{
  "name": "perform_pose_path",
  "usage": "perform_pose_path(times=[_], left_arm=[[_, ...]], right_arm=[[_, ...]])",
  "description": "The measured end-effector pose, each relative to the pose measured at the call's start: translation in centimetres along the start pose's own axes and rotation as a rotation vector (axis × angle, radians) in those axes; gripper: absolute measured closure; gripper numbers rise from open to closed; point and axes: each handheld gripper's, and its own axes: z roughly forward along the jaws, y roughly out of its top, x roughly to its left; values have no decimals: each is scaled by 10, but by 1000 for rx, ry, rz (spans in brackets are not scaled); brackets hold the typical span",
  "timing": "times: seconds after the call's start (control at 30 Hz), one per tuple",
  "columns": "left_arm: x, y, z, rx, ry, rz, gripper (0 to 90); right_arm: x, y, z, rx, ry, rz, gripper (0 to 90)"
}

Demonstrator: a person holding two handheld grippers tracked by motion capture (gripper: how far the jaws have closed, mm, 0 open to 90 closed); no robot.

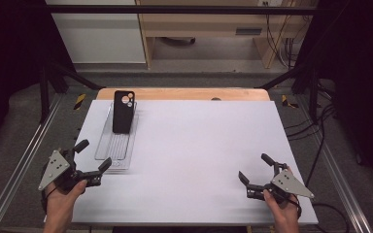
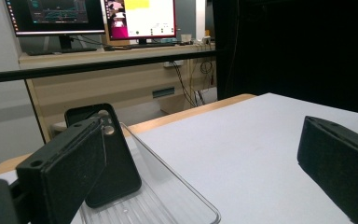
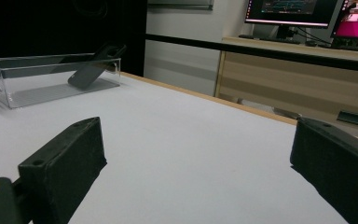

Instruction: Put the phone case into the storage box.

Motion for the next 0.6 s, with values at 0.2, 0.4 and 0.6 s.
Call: perform_pose_path(times=[0.2, 0.4, 0.6], left_arm=[[-4, -2, 0, 16, -14, 36, 6], [-8, -2, 2, 14, -33, 44, 6], [-10, -5, 2, 12, -42, 42, 5]], right_arm=[[0, 0, 0, 0, 0, 0, 34], [0, 0, 0, 0, 1, 0, 34], [0, 0, 0, 0, 0, 0, 34]])
